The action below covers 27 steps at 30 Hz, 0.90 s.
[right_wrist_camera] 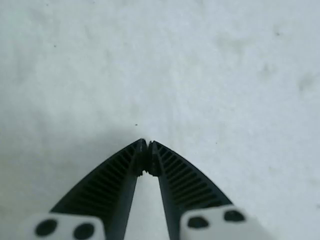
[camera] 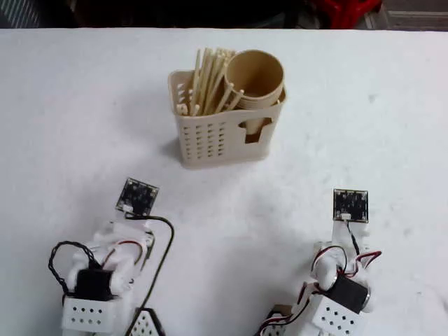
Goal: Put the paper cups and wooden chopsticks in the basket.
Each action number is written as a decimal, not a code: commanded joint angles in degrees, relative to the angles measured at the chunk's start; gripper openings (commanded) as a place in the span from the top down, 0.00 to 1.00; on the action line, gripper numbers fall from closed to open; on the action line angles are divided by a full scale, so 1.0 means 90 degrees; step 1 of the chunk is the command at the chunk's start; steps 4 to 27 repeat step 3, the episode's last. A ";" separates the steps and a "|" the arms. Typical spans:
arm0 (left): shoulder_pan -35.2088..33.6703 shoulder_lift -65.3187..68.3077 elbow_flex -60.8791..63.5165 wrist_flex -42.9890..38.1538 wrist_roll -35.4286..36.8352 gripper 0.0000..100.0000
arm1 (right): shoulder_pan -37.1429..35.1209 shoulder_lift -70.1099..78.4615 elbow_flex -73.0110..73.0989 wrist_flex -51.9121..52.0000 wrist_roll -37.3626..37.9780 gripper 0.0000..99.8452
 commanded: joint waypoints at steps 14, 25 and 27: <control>-0.0063 -0.0054 -0.0010 0.0029 0.0078 0.89 | 0.0024 -0.0054 0.0059 0.0005 -0.0039 0.98; -0.0063 -0.0054 -0.0010 0.0029 0.0078 0.89 | 0.0024 -0.0054 0.0059 0.0005 -0.0039 0.98; -0.0063 -0.0054 -0.0010 0.0029 0.0078 0.89 | 0.0024 -0.0054 0.0059 0.0005 -0.0039 0.98</control>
